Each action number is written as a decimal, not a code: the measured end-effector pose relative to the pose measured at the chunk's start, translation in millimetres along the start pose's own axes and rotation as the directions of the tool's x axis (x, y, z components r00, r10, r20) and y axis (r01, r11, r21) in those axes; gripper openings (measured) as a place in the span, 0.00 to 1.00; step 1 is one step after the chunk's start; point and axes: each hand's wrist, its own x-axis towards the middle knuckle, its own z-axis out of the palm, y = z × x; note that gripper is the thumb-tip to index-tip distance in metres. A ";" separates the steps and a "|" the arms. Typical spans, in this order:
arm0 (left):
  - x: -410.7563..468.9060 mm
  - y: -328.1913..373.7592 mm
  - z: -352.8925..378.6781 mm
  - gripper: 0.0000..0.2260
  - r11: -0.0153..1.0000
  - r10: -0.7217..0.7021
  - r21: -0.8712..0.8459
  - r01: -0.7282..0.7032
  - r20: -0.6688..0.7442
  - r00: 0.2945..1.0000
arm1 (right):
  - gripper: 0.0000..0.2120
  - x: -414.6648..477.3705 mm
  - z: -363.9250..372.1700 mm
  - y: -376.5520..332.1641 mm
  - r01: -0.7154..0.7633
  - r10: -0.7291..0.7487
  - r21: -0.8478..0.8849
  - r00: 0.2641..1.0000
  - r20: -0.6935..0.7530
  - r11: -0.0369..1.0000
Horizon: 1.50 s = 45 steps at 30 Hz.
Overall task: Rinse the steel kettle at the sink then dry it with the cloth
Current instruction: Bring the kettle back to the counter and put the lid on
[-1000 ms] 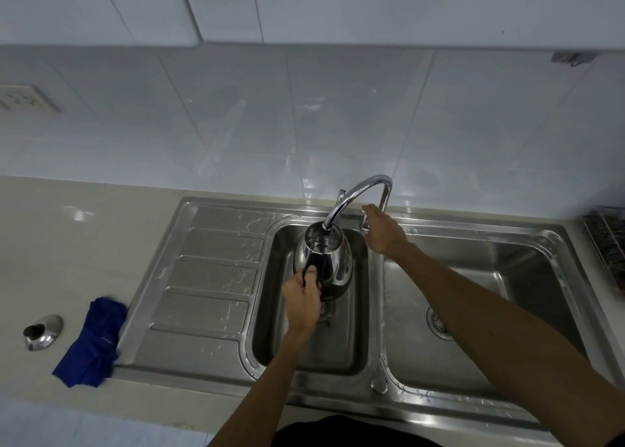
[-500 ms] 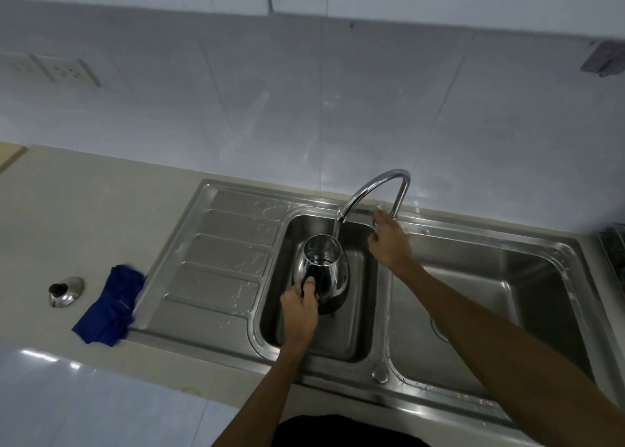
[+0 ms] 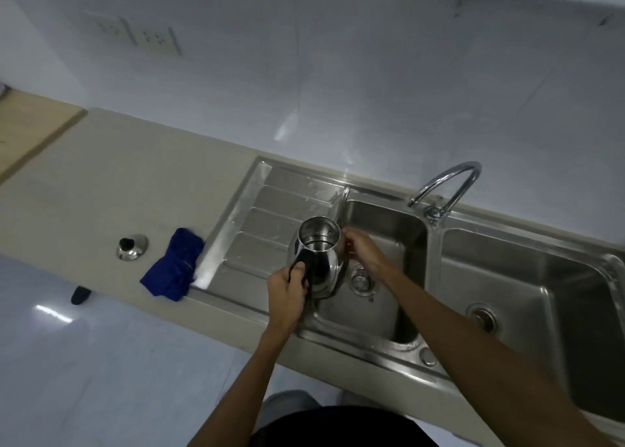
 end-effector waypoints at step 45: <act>364.1 27.3 -570.9 0.18 0.904 -0.095 0.426 0.032 0.128 0.987 | 0.08 252.6 577.1 -146.8 -0.135 0.164 0.208 0.978 -0.131 0.969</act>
